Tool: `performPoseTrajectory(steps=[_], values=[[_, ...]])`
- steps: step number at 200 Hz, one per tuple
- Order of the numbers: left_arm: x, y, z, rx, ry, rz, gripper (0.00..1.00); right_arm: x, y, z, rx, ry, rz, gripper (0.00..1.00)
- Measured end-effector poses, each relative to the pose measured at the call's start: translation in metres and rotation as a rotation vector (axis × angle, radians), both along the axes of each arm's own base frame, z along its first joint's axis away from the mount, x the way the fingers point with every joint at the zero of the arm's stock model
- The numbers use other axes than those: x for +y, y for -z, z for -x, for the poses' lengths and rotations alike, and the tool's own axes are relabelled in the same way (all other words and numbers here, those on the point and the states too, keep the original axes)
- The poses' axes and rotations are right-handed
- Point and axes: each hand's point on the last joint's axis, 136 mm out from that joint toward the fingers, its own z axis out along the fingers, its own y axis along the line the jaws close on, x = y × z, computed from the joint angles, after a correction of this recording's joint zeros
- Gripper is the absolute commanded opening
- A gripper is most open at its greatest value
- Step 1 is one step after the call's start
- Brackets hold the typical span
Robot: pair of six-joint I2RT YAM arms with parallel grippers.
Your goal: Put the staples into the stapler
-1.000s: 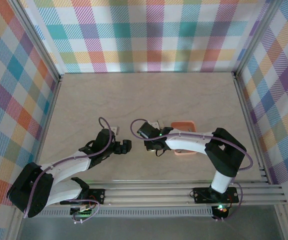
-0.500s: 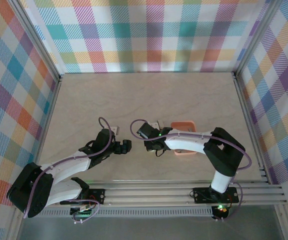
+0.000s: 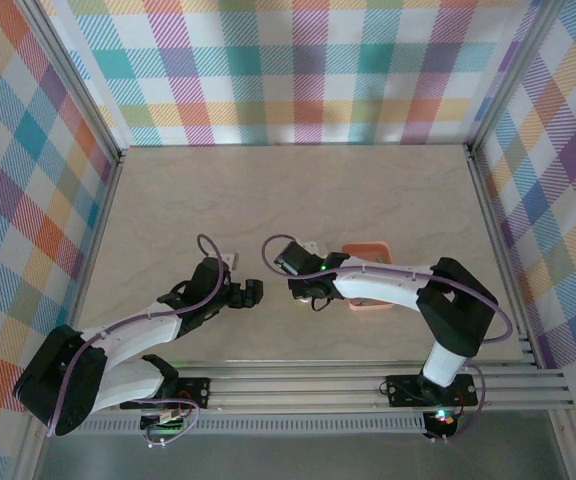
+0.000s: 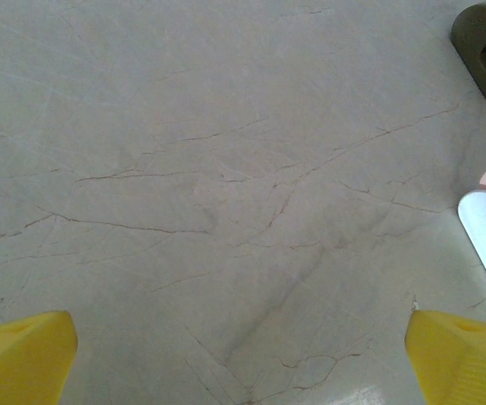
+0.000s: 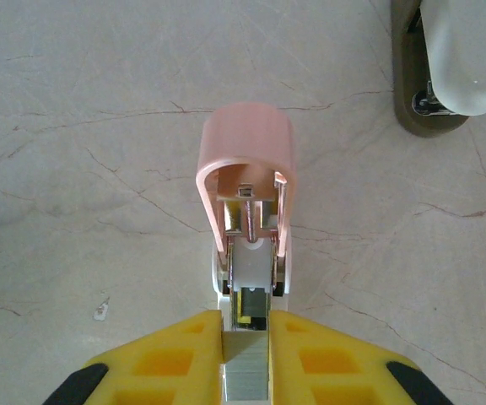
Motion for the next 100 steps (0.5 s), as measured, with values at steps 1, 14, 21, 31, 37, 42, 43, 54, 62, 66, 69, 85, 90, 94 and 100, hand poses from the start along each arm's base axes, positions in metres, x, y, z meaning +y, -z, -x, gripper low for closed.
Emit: performPoseTrajectory(steps=[1,14,21,31,37,42,43,54,62,66,69,85,90,94,100], values=[[0.0,0.0,0.0,0.0,0.001,0.0,1.0,0.0,0.0,0.0,0.0,0.0,0.0,0.18],[-0.001,-0.001,0.0,-0.003,0.007,0.004,1.0,0.0,0.0,0.0,0.0,0.001,-0.001,0.18],[-0.002,-0.001,0.0,-0.005,0.009,0.007,1.0,0.0,0.0,0.0,0.001,0.001,0.0,0.18],[-0.003,-0.002,-0.001,-0.011,0.012,0.009,1.0,0.0,0.0,0.0,0.002,0.001,0.0,0.18],[-0.003,-0.002,-0.001,-0.014,0.013,0.01,1.0,0.0,0.001,0.0,0.002,0.003,-0.001,0.18],[-0.003,-0.002,-0.001,-0.015,0.013,0.01,1.0,0.0,0.001,0.0,0.003,0.004,0.0,0.18],[-0.003,-0.002,-0.001,-0.015,0.014,0.01,1.0,0.0,0.001,0.0,0.003,0.004,0.0,0.18],[-0.003,-0.002,-0.001,-0.017,0.017,0.009,1.0,0.0,0.003,0.0,0.006,0.007,0.002,0.18],[-0.004,-0.003,0.0,-0.018,0.02,0.009,1.0,0.0,0.004,0.001,0.009,0.007,0.005,0.18],[-0.004,-0.003,0.0,-0.019,0.023,0.009,1.0,0.0,0.005,0.001,0.01,0.008,0.006,0.18],[-0.004,-0.003,0.0,-0.019,0.023,0.009,1.0,-0.001,0.005,0.001,0.011,0.01,0.006,0.18],[-0.005,-0.003,0.0,-0.02,0.027,0.008,1.0,-0.001,0.008,0.001,0.016,0.013,0.008,0.18],[-0.004,-0.003,0.0,-0.02,0.027,0.008,1.0,-0.001,0.008,0.001,0.018,0.013,0.009,0.18],[-0.004,-0.003,0.0,-0.02,0.027,0.008,1.0,-0.001,0.009,0.001,0.019,0.013,0.011,0.18],[-0.005,-0.003,0.0,-0.02,0.027,0.008,1.0,-0.001,0.01,0.001,0.021,0.014,0.012,0.18]])
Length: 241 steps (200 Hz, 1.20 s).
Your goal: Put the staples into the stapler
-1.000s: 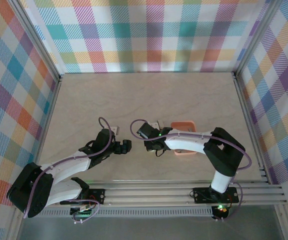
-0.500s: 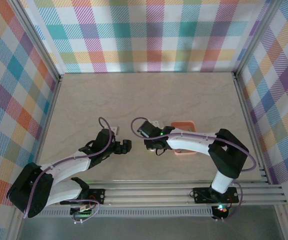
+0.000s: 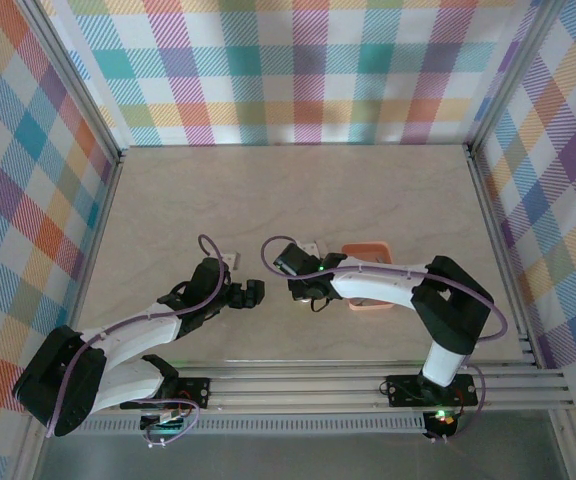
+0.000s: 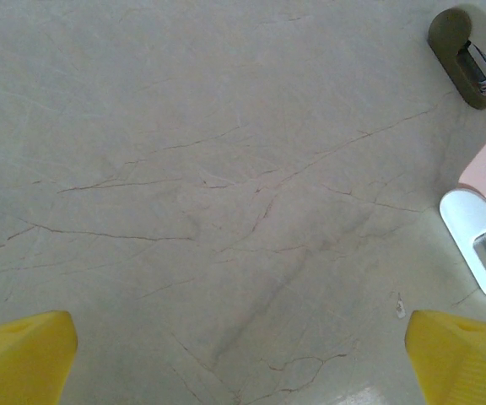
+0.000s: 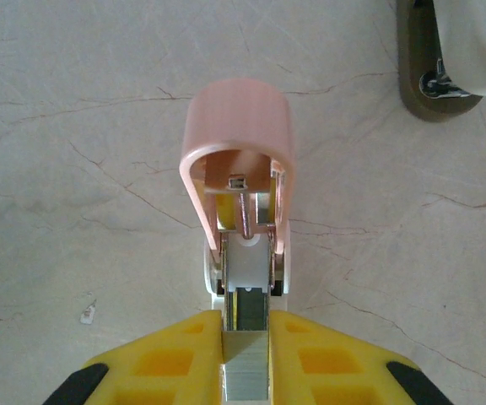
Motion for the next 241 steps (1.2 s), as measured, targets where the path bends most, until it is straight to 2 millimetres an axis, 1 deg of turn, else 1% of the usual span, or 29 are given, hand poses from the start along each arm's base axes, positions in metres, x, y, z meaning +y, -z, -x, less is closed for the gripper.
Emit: performPoseTrajectory(steps=[241], values=[[-0.0001,-0.0017,-0.0003,-0.005,0.0,0.002,1.0,-0.0006,0.0087,0.0018,0.02,0.006,0.012,0.18]])
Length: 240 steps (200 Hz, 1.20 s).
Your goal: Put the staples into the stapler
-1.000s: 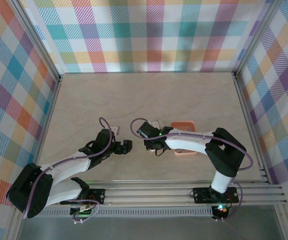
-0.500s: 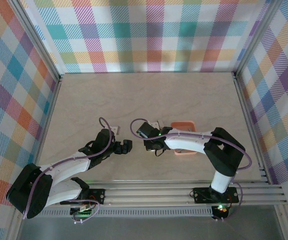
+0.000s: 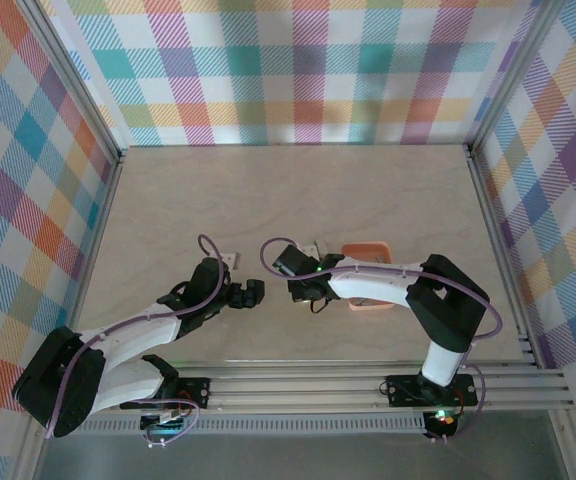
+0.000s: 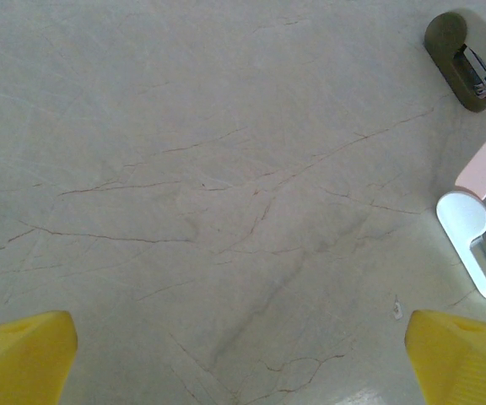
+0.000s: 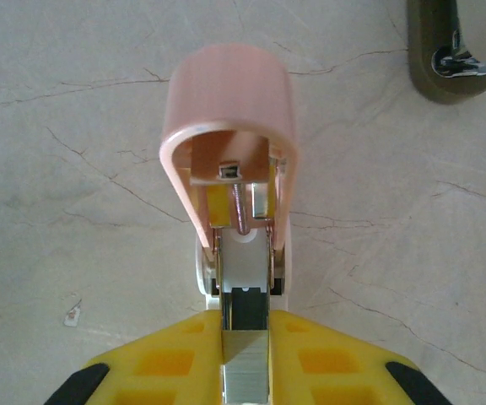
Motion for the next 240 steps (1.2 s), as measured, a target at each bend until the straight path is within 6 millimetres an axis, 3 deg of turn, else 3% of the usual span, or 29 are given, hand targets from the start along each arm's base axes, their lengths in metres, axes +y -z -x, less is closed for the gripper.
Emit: performPoseTrajectory(steps=[240], values=[[-0.0015,-0.0005,0.0008,-0.003,0.008,-0.002,1.0,0.001,0.004,-0.0005,0.014,0.016,0.01,0.18]])
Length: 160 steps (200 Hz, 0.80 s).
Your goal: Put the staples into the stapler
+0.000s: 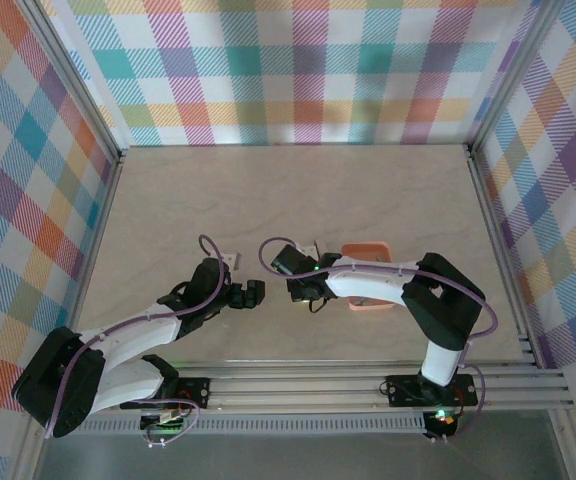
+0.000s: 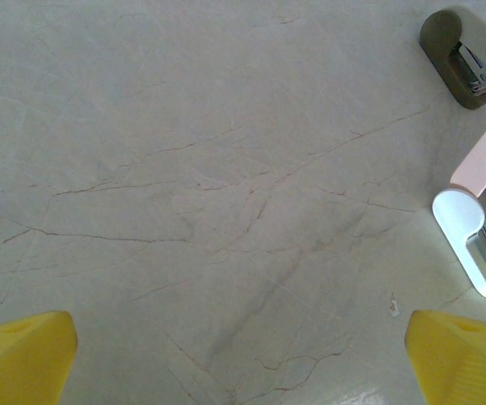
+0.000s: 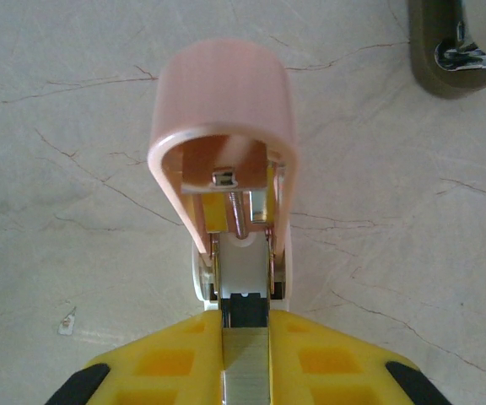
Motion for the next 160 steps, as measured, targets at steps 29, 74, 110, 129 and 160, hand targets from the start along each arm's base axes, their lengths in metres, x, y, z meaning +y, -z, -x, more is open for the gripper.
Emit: performPoseTrajectory(steps=[29,74,110,129,160], values=[[0.0,0.0,0.0,-0.002,-0.003,-0.002,1.0,0.0,0.0,0.0,0.001,0.0,0.001,0.18],[0.001,0.0,0.0,-0.002,-0.004,-0.003,1.0,0.0,-0.001,0.0,-0.006,0.0,0.003,0.18],[0.001,-0.001,-0.001,-0.007,-0.004,0.0,1.0,-0.002,-0.01,0.0,-0.052,0.003,-0.042,0.18],[0.0,-0.002,-0.001,-0.007,-0.003,0.0,1.0,-0.006,-0.014,0.0,-0.086,0.009,-0.072,0.18],[0.001,0.0,0.0,-0.005,-0.002,-0.002,1.0,-0.001,-0.016,-0.001,-0.118,0.003,-0.087,0.18]])
